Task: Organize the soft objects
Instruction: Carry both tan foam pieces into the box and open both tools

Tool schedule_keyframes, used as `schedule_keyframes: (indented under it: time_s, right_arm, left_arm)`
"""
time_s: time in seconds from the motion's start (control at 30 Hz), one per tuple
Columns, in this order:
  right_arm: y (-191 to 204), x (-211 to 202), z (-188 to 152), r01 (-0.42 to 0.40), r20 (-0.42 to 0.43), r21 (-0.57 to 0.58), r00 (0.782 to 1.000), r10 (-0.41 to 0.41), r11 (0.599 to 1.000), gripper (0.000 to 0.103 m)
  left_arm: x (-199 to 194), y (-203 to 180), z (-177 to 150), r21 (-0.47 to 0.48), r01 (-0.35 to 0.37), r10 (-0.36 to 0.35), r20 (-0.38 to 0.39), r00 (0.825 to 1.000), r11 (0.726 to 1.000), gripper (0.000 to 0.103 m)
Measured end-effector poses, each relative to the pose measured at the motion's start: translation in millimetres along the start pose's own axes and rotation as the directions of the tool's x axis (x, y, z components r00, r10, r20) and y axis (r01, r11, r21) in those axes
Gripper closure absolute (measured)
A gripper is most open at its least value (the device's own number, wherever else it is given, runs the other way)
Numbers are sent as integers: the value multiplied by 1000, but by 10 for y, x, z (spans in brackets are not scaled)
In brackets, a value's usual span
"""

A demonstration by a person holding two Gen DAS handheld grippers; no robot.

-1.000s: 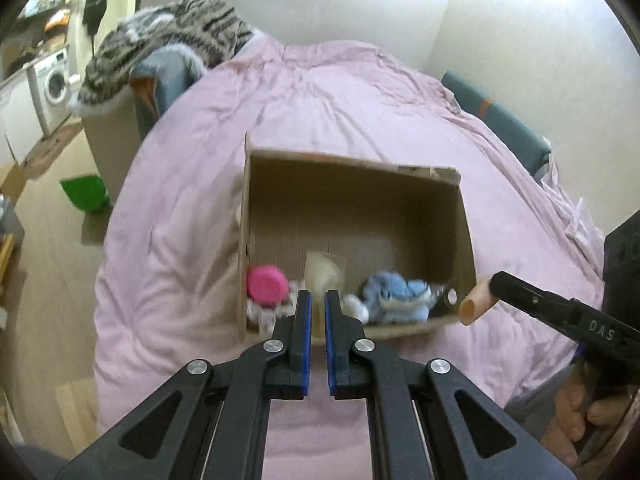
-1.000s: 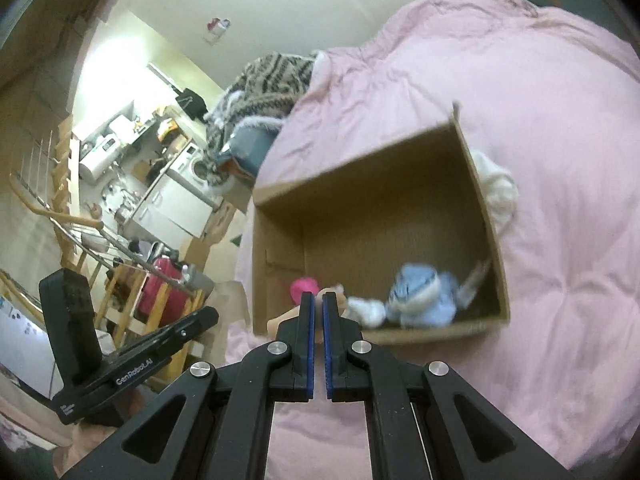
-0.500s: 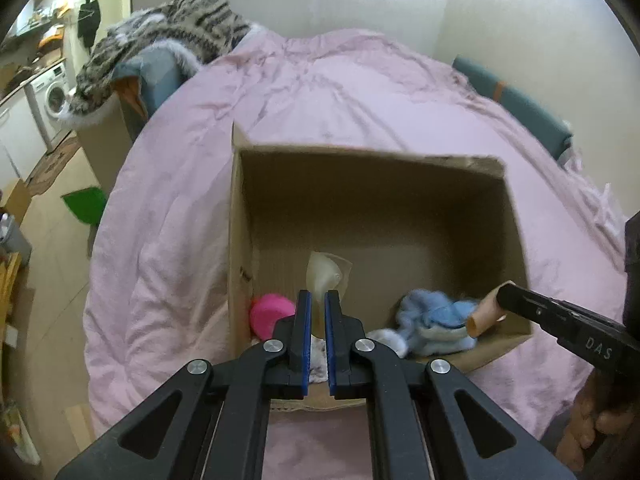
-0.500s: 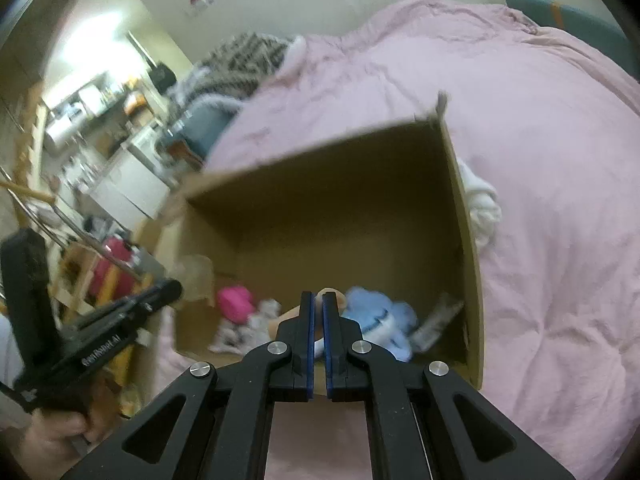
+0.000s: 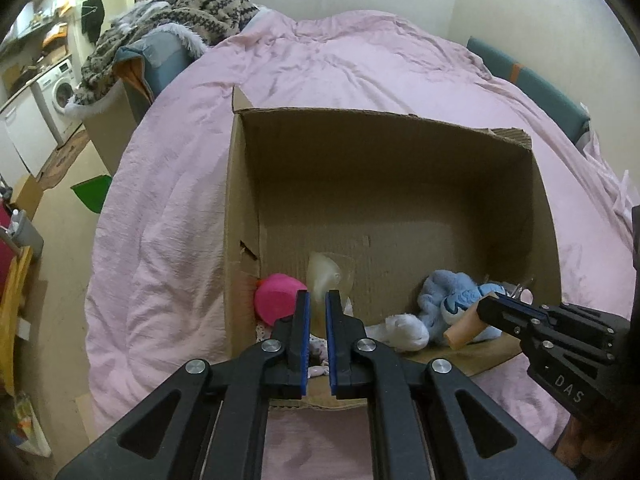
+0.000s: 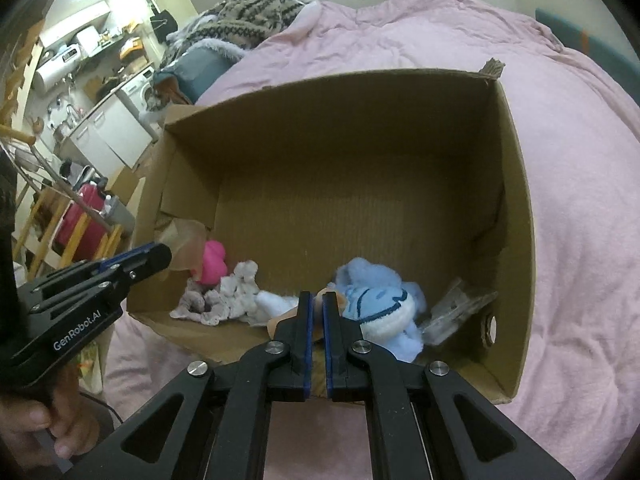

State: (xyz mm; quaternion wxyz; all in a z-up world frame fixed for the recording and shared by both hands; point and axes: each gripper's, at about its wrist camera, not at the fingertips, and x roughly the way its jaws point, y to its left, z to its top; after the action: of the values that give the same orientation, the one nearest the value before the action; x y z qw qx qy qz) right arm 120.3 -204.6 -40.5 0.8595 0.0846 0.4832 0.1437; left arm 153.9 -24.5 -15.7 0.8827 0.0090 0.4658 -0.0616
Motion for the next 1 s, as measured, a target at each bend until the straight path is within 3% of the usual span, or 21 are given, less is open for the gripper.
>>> schedule_keyframes:
  time_s: [0.37, 0.5, 0.63, 0.7, 0.73, 0.77, 0.8, 0.87, 1.0]
  right_arm:
    - [2, -32, 12, -27, 1, 11, 1000, 27, 1000, 96]
    - [-31, -51, 22, -39, 6, 33, 999, 39, 999, 89]
    - [-54, -75, 43, -38, 21, 50, 999, 37, 998, 86]
    - [-71, -97, 51, -53, 32, 66, 998, 51, 996, 71]
    - [-80, -113, 56, -59, 41, 73, 998, 56, 996, 64]
    - [-89, -135, 60, -62, 53, 80, 997, 58, 995, 39]
    - [-96, -168, 65, -65, 71, 89, 996, 59, 994, 26]
    - [-109, -238, 68, -56, 111, 98, 993, 45, 994, 26]
    - [-165, -254, 86, -58, 112, 126, 993, 43, 990, 26]
  left_arm:
    - [14, -49, -30, 35, -26, 25, 8, 1000, 999, 95]
    - [32, -61, -40, 39, -17, 17, 1, 1000, 999, 88]
    - [84, -116, -64, 67, -16, 17, -20, 1000, 998, 87]
    - [78, -129, -65, 70, -8, 10, -17, 1000, 997, 86]
    - [71, -138, -64, 71, -5, 6, -15, 1000, 997, 82]
    - [56, -144, -63, 70, -6, 6, -10, 1000, 998, 73]
    - [36, -149, -62, 68, -10, 10, 0, 1000, 998, 67]
    - [-22, -148, -57, 59, -21, 20, 26, 999, 998, 36]
    - [-96, -133, -37, 41, -71, 68, 64, 996, 997, 32]
